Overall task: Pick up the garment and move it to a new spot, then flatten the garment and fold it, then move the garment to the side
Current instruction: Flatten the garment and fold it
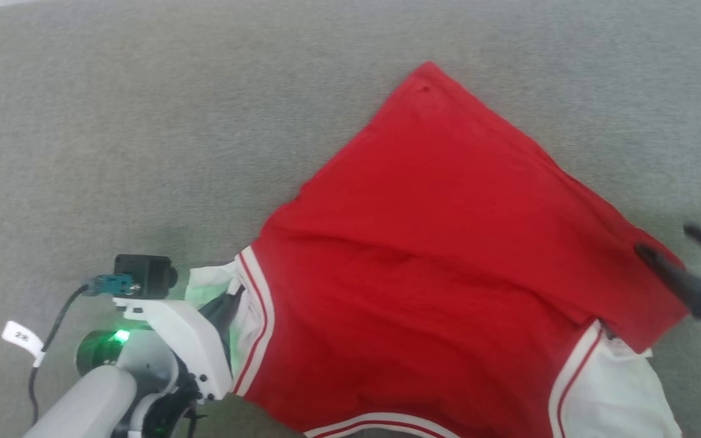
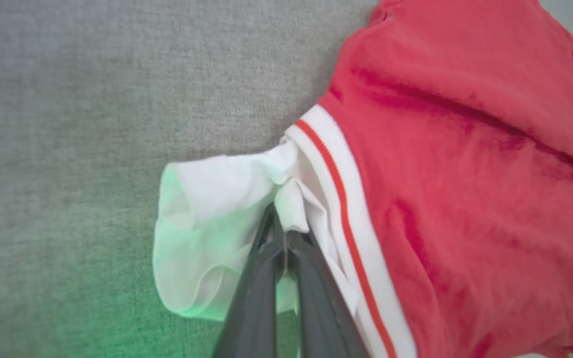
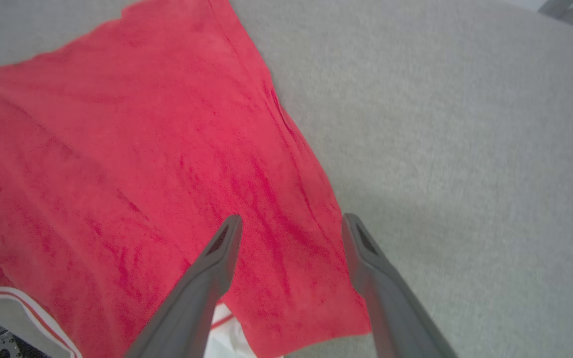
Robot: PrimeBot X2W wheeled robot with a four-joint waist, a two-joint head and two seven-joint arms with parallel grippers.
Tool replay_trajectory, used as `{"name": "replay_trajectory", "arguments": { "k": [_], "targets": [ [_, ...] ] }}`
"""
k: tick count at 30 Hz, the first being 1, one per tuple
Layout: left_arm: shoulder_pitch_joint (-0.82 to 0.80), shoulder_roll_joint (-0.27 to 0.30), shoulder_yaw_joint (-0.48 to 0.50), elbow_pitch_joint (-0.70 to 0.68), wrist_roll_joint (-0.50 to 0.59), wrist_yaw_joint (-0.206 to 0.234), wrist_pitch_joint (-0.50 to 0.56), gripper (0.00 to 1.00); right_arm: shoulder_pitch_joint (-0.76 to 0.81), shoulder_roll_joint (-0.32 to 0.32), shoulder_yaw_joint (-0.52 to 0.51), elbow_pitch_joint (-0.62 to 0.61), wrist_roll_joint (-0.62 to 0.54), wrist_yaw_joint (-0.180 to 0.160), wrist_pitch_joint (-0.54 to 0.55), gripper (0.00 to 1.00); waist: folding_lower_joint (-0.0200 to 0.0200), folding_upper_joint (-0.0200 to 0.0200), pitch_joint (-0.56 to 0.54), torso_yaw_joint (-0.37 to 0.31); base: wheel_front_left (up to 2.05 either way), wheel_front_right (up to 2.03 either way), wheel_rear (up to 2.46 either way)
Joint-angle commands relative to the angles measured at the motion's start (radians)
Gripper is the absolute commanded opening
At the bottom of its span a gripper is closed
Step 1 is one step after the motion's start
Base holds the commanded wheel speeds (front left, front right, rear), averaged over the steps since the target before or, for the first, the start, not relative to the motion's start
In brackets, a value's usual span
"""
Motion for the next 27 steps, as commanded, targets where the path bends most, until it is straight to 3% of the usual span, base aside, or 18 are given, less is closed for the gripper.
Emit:
{"name": "replay_trajectory", "arguments": {
  "k": [1, 9, 19, 27],
  "targets": [
    [0.003, -0.012, -0.012, 0.002, 0.005, 0.0, 0.007, 0.0, -0.047, 0.0, 0.015, -0.015, -0.008, -0.001, -0.014, 1.0, 0.0, 0.0, 0.005, 0.024, 0.0, 0.0, 0.0],
    [-0.051, -0.063, -0.045, 0.022, 0.018, -0.03, 0.007, 0.0, -0.235, -0.053, 0.126, 0.077, 0.007, -0.001, -0.05, 1.0, 0.0, 0.0, 0.034, 0.12, 0.0, 0.0, 0.0],
    [-0.149, -0.192, -0.123, 0.114, 0.039, -0.106, -0.001, 0.0, -0.551, -0.153, 0.327, 0.405, 0.027, -0.001, -0.089, 1.0, 0.0, 0.0, 0.071, 0.323, 0.0, 0.0, 0.0],
    [-0.186, -0.264, -0.155, 0.195, 0.033, -0.158, -0.023, 0.0, -0.714, -0.216, 0.531, 0.637, 0.053, -0.001, -0.053, 1.0, 0.0, 0.0, 0.095, 0.424, 0.0, 0.0, 0.0]
  ]
}}
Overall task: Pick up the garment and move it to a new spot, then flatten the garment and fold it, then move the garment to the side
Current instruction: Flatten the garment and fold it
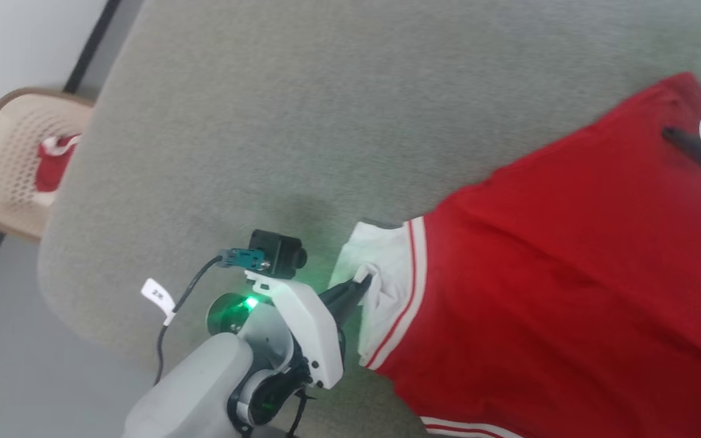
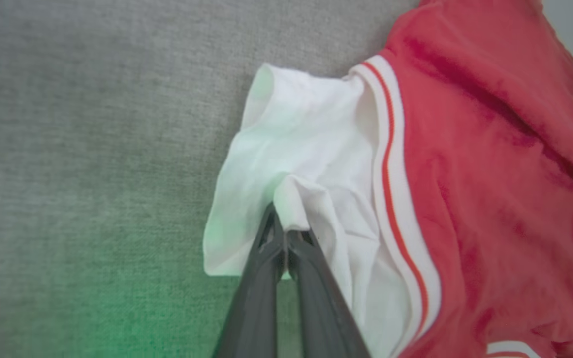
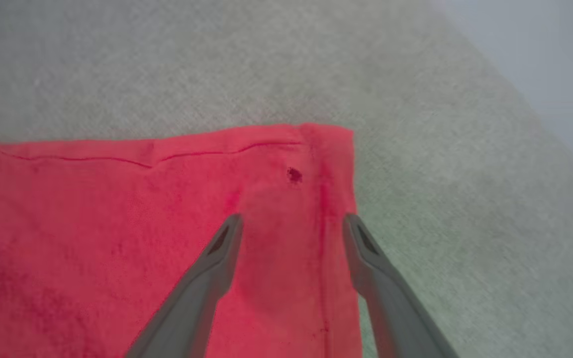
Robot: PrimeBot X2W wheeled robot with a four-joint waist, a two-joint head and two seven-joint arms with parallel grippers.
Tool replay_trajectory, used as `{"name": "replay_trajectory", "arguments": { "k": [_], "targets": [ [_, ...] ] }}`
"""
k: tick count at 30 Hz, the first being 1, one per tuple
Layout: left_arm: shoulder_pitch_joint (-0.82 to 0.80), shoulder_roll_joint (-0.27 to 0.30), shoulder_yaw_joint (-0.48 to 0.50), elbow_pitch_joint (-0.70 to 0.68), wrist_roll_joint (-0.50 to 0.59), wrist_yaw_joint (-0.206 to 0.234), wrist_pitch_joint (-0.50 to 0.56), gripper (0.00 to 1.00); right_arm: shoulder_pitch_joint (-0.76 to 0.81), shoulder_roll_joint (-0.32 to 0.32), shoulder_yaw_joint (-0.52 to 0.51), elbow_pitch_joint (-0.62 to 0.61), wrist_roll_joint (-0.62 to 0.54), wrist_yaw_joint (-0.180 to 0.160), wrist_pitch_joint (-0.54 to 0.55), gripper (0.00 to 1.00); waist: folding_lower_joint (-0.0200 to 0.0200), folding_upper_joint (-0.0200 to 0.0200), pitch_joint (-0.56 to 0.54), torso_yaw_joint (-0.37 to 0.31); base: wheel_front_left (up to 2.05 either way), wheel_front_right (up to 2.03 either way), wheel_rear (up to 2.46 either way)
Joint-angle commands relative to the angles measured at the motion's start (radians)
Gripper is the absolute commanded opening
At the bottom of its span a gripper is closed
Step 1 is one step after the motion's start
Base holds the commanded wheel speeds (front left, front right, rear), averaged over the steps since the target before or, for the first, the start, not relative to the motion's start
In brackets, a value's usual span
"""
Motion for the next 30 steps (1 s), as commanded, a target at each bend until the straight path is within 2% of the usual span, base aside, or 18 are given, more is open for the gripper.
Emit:
{"name": "replay_trajectory", "arguments": {
  "k": [1, 10, 11, 12, 19, 22, 30],
  "targets": [
    [-0.017, -0.006, -0.004, 0.018, 0.004, -0.007, -0.005, 0.0, -0.022, -0.013, 0.035, 0.028, 0.006, -0.001, 0.008, 1.0, 0.0, 0.0, 0.02, 0.035, 0.0, 0.0, 0.0],
    [-0.031, -0.039, -0.01, 0.078, -0.004, -0.037, -0.026, 0.0, -0.017, -0.04, 0.23, 0.221, 0.112, -0.001, 0.086, 1.0, 0.0, 0.0, 0.038, 0.06, 0.0, 0.0, 0.0],
    [-0.033, -0.04, -0.009, 0.084, -0.004, -0.039, -0.029, 0.0, -0.021, -0.045, 0.237, 0.236, 0.119, -0.001, 0.09, 0.32, 0.0, 0.0, 0.039, 0.059, 0.0, 0.0, 0.0],
    [-0.034, -0.039, -0.007, 0.09, -0.005, -0.04, -0.029, 0.0, -0.029, -0.051, 0.238, 0.248, 0.122, -0.002, 0.092, 0.0, 0.0, 0.0, 0.04, 0.057, 0.0, 0.0, 0.0],
    [-0.066, -0.006, 0.02, 0.093, -0.013, -0.038, -0.02, 0.0, -0.117, -0.042, 0.223, 0.253, 0.137, -0.002, 0.032, 0.0, 0.0, 0.0, 0.028, 0.013, 0.0, 0.0, 0.0],
    [-0.096, 0.027, 0.039, 0.072, -0.01, -0.028, -0.002, 0.0, -0.161, -0.036, 0.218, 0.238, 0.147, -0.002, -0.003, 0.0, 0.0, 0.0, 0.011, -0.021, 0.0, 0.0, 0.0],
    [-0.226, 0.184, 0.098, -0.032, 0.016, 0.029, 0.127, 0.0, -0.219, -0.024, 0.225, 0.176, 0.177, -0.001, -0.069, 0.0, 0.0, 0.0, -0.052, -0.135, 0.0, 0.0, 0.0]
  ]
}}
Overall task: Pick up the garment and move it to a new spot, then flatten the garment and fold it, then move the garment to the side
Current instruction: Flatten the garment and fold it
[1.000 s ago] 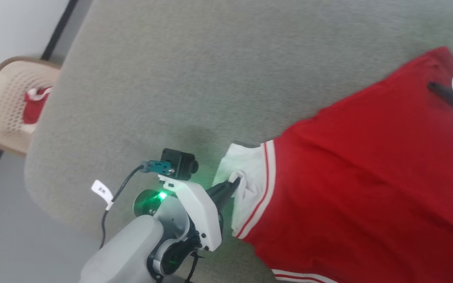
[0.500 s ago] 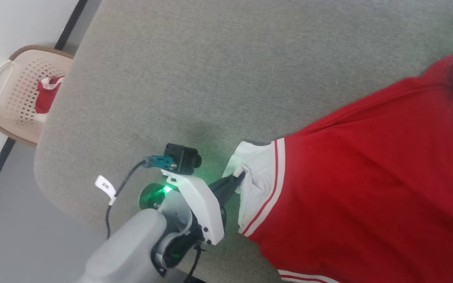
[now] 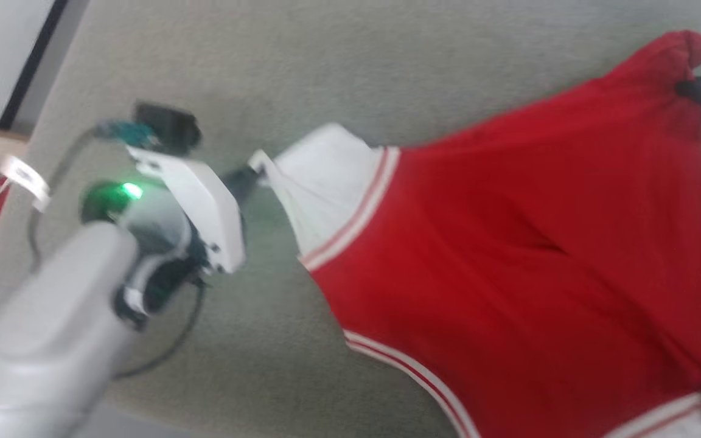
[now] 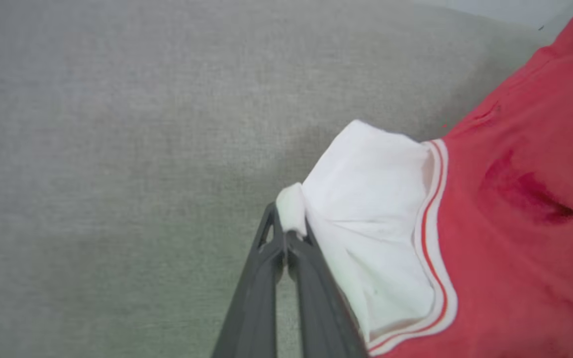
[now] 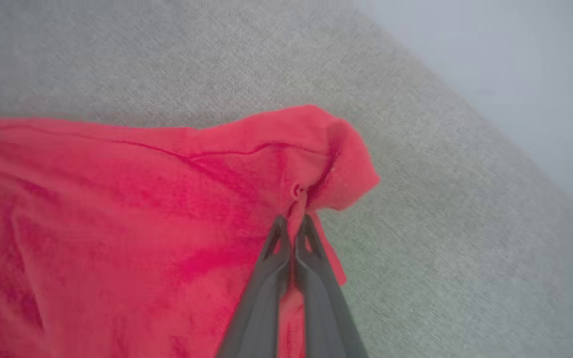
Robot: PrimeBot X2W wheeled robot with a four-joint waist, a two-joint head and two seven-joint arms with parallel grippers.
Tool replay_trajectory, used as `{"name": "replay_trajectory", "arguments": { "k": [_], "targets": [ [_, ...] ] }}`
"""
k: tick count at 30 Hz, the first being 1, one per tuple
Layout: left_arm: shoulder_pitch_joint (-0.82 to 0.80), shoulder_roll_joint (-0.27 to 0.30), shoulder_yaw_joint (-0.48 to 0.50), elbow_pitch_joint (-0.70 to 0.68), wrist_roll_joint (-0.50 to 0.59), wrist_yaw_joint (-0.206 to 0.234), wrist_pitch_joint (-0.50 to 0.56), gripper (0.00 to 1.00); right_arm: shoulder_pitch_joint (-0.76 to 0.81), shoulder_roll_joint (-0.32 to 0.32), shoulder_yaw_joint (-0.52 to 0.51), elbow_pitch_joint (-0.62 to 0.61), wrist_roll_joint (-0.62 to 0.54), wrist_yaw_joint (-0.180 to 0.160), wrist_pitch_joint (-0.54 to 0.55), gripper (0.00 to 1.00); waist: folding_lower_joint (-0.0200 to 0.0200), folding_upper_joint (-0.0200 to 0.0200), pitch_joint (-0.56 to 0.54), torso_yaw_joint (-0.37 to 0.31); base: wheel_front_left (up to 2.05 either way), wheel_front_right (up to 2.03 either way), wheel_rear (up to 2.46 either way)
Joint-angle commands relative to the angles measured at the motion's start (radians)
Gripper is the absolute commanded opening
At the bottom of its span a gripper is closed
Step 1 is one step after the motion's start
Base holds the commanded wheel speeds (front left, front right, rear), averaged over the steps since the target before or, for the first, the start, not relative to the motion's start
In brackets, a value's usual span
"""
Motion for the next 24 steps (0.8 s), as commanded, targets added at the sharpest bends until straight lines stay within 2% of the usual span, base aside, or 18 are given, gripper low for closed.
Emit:
{"name": "replay_trajectory", "arguments": {
  "k": [1, 8, 12, 18, 24],
  "targets": [
    [-0.022, 0.011, 0.009, -0.009, 0.015, 0.007, 0.013, 0.0, -0.01, 0.003, -0.001, -0.005, 0.007, -0.002, -0.011, 0.0, 0.0, 0.0, -0.037, -0.044, 0.0, 0.0, 0.0],
    [-0.193, 0.157, 0.054, -0.071, 0.031, 0.056, 0.189, 0.0, -0.031, 0.009, -0.02, -0.071, 0.015, -0.002, -0.062, 0.0, 0.0, 0.0, -0.136, -0.154, 0.0, 0.0, 0.0],
    [-0.284, 0.2, 0.071, -0.067, 0.038, 0.062, 0.261, 0.0, -0.043, 0.016, -0.042, -0.097, 0.003, -0.002, -0.069, 0.0, 0.0, 0.0, -0.18, -0.203, 0.0, 0.0, 0.0],
    [-0.397, 0.222, 0.087, -0.015, 0.046, 0.061, 0.319, 0.0, -0.061, 0.065, -0.082, -0.086, -0.013, -0.002, -0.079, 0.0, 0.0, 0.0, -0.238, -0.266, 0.0, 0.0, 0.0],
    [-0.502, 0.217, 0.083, 0.062, 0.058, 0.034, 0.354, 0.0, -0.086, 0.114, -0.111, -0.07, -0.037, -0.002, -0.068, 0.0, 0.0, 0.0, -0.283, -0.309, 0.0, 0.0, 0.0]
  ]
}}
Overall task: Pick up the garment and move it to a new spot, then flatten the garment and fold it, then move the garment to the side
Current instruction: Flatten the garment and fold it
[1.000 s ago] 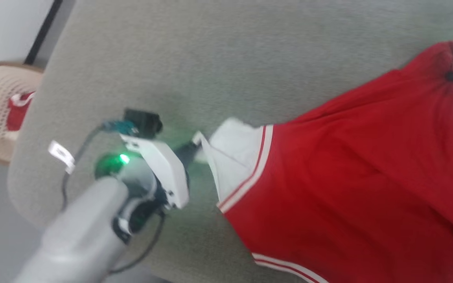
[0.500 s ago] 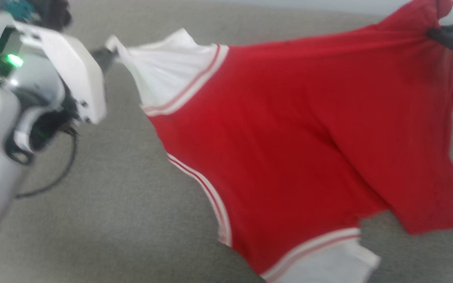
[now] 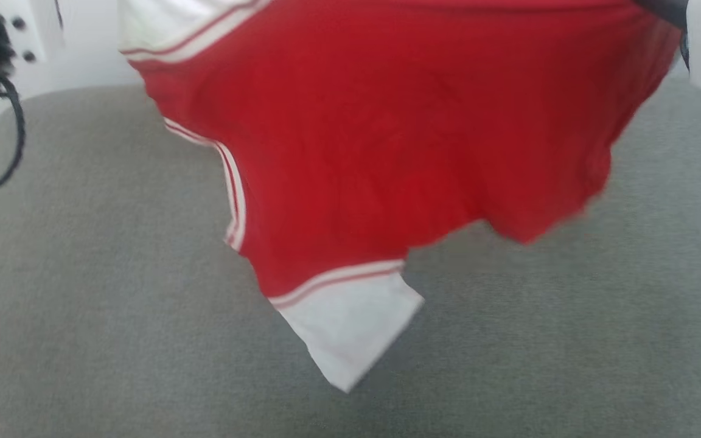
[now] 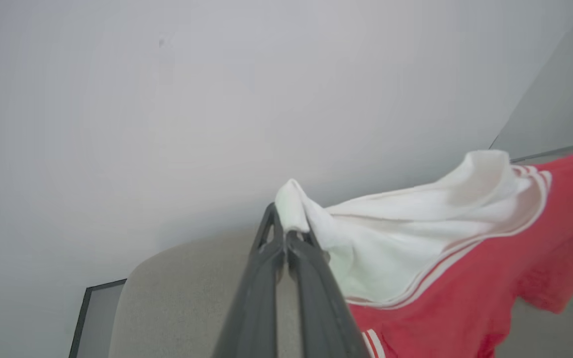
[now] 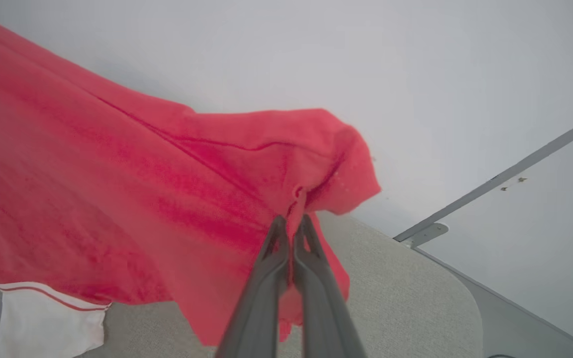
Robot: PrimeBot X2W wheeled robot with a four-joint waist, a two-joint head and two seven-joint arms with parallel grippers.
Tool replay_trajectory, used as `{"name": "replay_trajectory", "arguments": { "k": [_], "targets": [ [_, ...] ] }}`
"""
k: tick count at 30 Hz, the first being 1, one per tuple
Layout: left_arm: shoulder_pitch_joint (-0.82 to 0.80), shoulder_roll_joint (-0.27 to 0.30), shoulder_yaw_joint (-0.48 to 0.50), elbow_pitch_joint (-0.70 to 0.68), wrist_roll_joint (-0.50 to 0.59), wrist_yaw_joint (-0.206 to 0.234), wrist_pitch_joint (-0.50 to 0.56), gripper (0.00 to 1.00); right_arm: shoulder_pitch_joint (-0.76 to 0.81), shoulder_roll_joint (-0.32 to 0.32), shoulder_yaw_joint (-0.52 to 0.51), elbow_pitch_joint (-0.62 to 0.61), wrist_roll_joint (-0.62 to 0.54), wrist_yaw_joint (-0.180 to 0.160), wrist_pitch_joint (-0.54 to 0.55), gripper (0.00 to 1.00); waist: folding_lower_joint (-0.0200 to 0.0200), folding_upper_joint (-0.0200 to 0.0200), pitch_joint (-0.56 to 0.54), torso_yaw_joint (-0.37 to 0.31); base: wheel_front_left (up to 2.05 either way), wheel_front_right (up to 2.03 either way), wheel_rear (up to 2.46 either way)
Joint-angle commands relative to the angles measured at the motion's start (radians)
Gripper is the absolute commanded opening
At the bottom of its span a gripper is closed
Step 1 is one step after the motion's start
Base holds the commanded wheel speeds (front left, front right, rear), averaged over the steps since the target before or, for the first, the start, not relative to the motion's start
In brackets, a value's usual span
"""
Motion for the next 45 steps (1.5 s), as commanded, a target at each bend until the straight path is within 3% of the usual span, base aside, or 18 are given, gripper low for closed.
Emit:
{"name": "replay_trajectory", "arguments": {
  "k": [1, 8, 17, 23, 30, 34, 39, 45],
  "targets": [
    [-0.038, 0.001, 0.0, 0.027, 0.012, -0.005, 0.012, 0.0, -0.016, 0.012, -0.01, 0.007, -0.012, -0.002, 0.006, 0.0, 0.0, -0.0001, -0.029, -0.032, 0.0, 0.0, 0.0],
    [-0.129, -0.026, -0.009, 0.097, 0.042, -0.035, -0.017, 0.0, -0.053, 0.043, -0.017, 0.022, -0.042, -0.002, -0.018, 0.0, 0.0, -0.0001, -0.019, -0.057, 0.0, 0.0, 0.0],
    [-0.317, -0.133, -0.007, 0.267, 0.132, -0.085, -0.24, 0.0, -0.198, 0.112, -0.029, 0.193, -0.151, -0.002, -0.153, 0.0, 0.0, -0.0001, 0.129, -0.068, 0.0, 0.0, 0.0],
    [-0.488, -0.196, -0.015, 0.386, 0.222, -0.122, -0.441, 0.0, -0.333, 0.156, -0.014, 0.336, -0.238, -0.002, -0.335, 0.0, 0.0, -0.0001, 0.251, -0.052, 0.0, 0.0, 0.0],
    [-0.663, -0.237, -0.018, 0.484, 0.333, -0.127, -0.739, 0.0, -0.49, 0.178, -0.03, 0.474, -0.41, -0.002, -0.708, 0.0, 0.0, -0.0001, 0.345, -0.029, 0.0, 0.0, 0.0],
    [-0.692, -0.265, -0.013, 0.527, 0.338, -0.152, -0.877, 0.0, -0.529, 0.196, -0.049, 0.563, -0.519, -0.002, -0.866, 0.0, 0.0, -0.0001, 0.374, -0.008, 0.0, 0.0, 0.0],
    [-0.609, -0.295, -0.039, 0.598, 0.312, -0.21, -0.882, 0.0, -0.475, 0.244, -0.017, 0.669, -0.523, -0.002, -0.867, 0.0, 0.0, -0.0001, 0.377, 0.015, 0.0, 0.0, 0.0],
    [-0.426, -0.32, -0.067, 0.65, 0.221, -0.255, -0.773, 0.0, -0.332, 0.242, 0.08, 0.695, -0.408, -0.002, -0.779, 0.0, 0.0, -0.0001, 0.346, 0.05, 0.0, 0.0, 0.0]
  ]
}}
